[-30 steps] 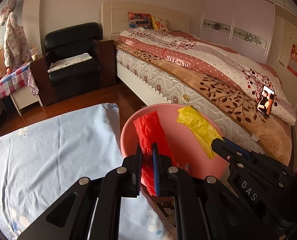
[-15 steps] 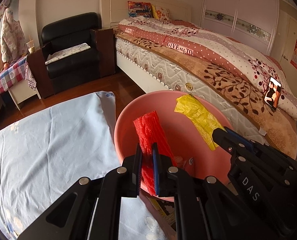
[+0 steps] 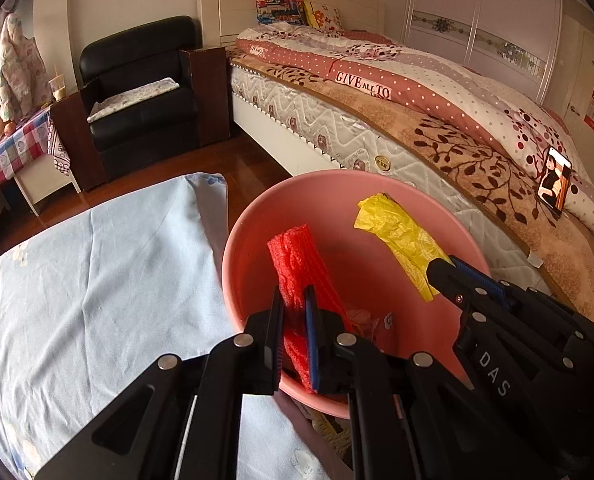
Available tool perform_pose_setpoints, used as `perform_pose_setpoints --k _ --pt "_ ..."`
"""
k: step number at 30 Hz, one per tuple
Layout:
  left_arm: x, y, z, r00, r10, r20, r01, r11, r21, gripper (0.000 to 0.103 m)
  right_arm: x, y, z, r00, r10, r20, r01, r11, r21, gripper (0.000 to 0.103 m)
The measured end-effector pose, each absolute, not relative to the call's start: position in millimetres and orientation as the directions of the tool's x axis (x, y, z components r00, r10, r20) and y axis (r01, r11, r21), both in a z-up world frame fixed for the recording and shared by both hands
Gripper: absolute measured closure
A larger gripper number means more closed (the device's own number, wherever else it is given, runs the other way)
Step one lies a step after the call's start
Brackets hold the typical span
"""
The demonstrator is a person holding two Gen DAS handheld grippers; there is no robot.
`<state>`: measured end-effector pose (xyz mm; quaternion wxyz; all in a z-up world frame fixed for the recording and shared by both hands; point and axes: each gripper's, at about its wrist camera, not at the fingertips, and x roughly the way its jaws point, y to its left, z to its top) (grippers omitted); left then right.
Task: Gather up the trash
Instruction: 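Carry the red net and yellow bag over the pink bucket with both tools, then open both tools to drop the red net and yellow bag into the bucket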
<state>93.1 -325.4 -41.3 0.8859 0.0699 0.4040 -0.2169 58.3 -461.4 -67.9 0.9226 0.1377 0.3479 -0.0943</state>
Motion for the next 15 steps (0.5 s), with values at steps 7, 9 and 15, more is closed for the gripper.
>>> perform_pose_setpoints --k 7,9,15 --pt "98.4 -326.6 -48.8 0.568 -0.318 -0.759 0.435 0.899 -0.051 0.094 62.5 -462.1 -73.4 0.730 -0.080 -0.678 0.273 0.944 0.183 0.096" --pt "99.8 -326.4 -50.0 0.566 -0.315 -0.762 0.433 0.900 -0.051 0.094 63.8 -462.6 -74.3 0.728 -0.083 -0.680 0.275 0.944 0.180 0.096" --pt "102.1 -328.0 -53.0 0.561 -0.311 -0.767 0.432 0.901 -0.049 0.093 66.2 -462.5 -76.2 0.725 -0.087 -0.683 0.278 0.945 0.175 0.096"
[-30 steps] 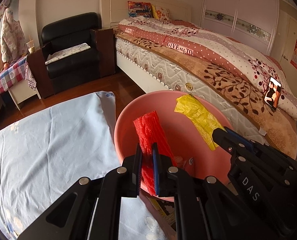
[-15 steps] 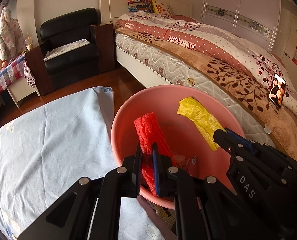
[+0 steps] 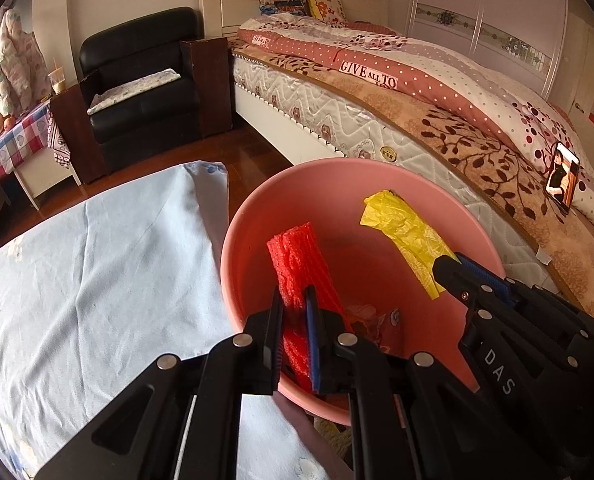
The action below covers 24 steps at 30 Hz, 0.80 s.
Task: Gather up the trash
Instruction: 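Open both tools to drop the red net and yellow bag into the bucket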
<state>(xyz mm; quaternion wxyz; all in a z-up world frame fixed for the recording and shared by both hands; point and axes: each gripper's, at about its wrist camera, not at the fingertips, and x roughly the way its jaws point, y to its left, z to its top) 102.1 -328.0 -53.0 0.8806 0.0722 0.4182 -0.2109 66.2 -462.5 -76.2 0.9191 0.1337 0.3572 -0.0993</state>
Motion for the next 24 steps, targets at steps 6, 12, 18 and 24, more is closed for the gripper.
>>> perform_pose_setpoints --k 6,12,18,24 --pt "103.8 -327.9 -52.2 0.564 -0.312 -0.764 0.427 0.903 -0.053 0.083 68.3 -464.5 -77.5 0.723 -0.090 -0.685 0.280 0.945 0.171 0.096" --pt "104.1 -325.7 -49.3 0.569 -0.315 -0.760 0.414 0.908 -0.066 0.058 70.3 -467.0 -80.3 0.714 -0.096 -0.694 0.288 0.943 0.167 0.096" --pt "101.6 -326.2 -44.3 0.576 -0.321 -0.751 0.420 0.905 -0.066 0.051 70.2 -467.0 -80.4 0.705 -0.100 -0.702 0.290 0.944 0.158 0.093" --pt "100.2 -325.6 -39.2 0.580 -0.326 -0.747 0.419 0.905 -0.070 0.049 67.7 -469.3 -78.5 0.705 -0.088 -0.704 0.293 0.940 0.176 0.083"
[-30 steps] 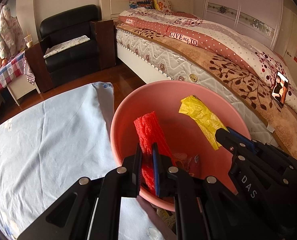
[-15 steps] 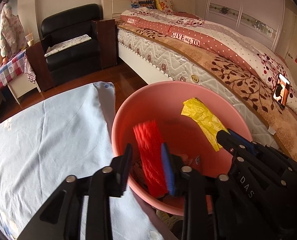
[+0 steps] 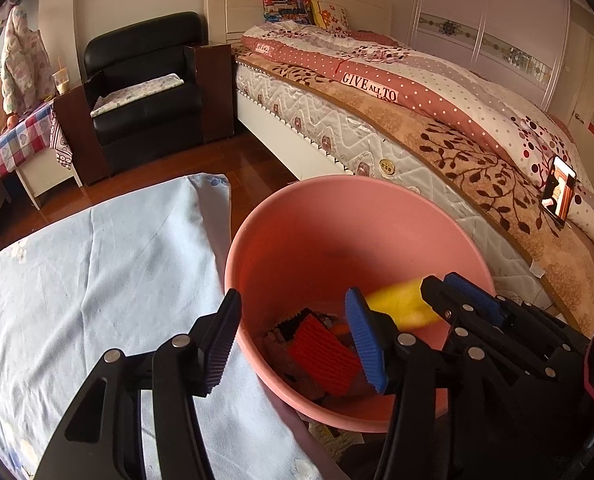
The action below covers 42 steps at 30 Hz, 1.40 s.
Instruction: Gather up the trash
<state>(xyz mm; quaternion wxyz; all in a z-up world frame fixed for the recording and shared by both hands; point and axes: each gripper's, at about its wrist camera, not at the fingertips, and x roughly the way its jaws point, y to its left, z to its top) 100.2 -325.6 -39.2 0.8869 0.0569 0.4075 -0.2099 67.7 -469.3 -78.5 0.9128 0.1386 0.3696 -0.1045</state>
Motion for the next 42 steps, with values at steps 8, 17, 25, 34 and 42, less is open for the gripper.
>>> perform_pose_setpoints --k 8,17,25,34,42 --pt "95.9 -322.9 -30.8 0.590 -0.338 -0.733 0.422 0.903 -0.078 0.047 60.0 -471.0 -71.3 0.721 -0.076 -0.689 0.291 0.935 0.202 0.074" --pt "86.8 -315.4 -18.9 0.606 -0.355 -0.712 0.423 0.902 -0.089 0.043 46.9 -467.2 -54.7 0.750 -0.067 -0.658 0.273 0.937 0.217 0.070" --pt "76.1 -301.1 -5.5 0.630 -0.366 -0.685 0.415 0.904 -0.102 0.043 31.5 -458.2 -38.9 0.779 -0.061 -0.624 0.253 0.941 0.223 0.062" --pt "61.1 -281.4 5.6 0.646 -0.377 -0.664 0.413 0.904 -0.111 0.042 15.2 -447.8 -26.8 0.800 -0.053 -0.598 0.241 0.941 0.239 0.057" --pt "51.5 -263.7 10.0 0.652 -0.389 -0.651 0.407 0.904 -0.132 0.039 4.8 -435.9 -20.1 0.805 -0.084 -0.587 0.255 0.943 0.215 0.049"
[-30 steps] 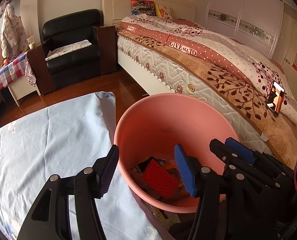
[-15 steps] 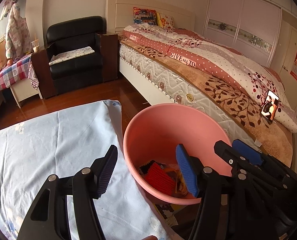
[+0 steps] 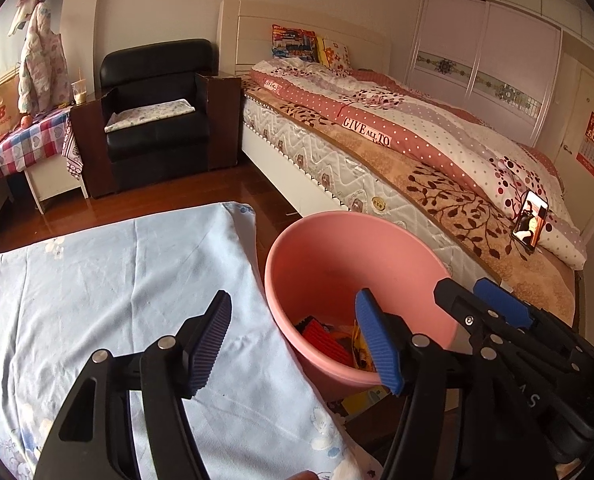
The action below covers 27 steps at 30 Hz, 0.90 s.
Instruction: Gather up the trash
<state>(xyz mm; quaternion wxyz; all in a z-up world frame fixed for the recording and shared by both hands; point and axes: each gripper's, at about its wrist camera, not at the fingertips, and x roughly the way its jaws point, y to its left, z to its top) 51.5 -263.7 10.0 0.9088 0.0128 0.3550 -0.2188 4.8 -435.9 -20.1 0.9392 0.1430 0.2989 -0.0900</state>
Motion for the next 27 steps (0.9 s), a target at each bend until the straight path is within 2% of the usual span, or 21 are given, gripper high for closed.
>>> perform_pose_setpoints --k 27 --pt "18.1 -203.7 24.3 0.723 -0.342 -0.600 0.340 0.932 -0.122 0.040 -17.8 -376.4 -2.9 0.818 -0.108 -0.565 0.218 0.967 0.131 0.047"
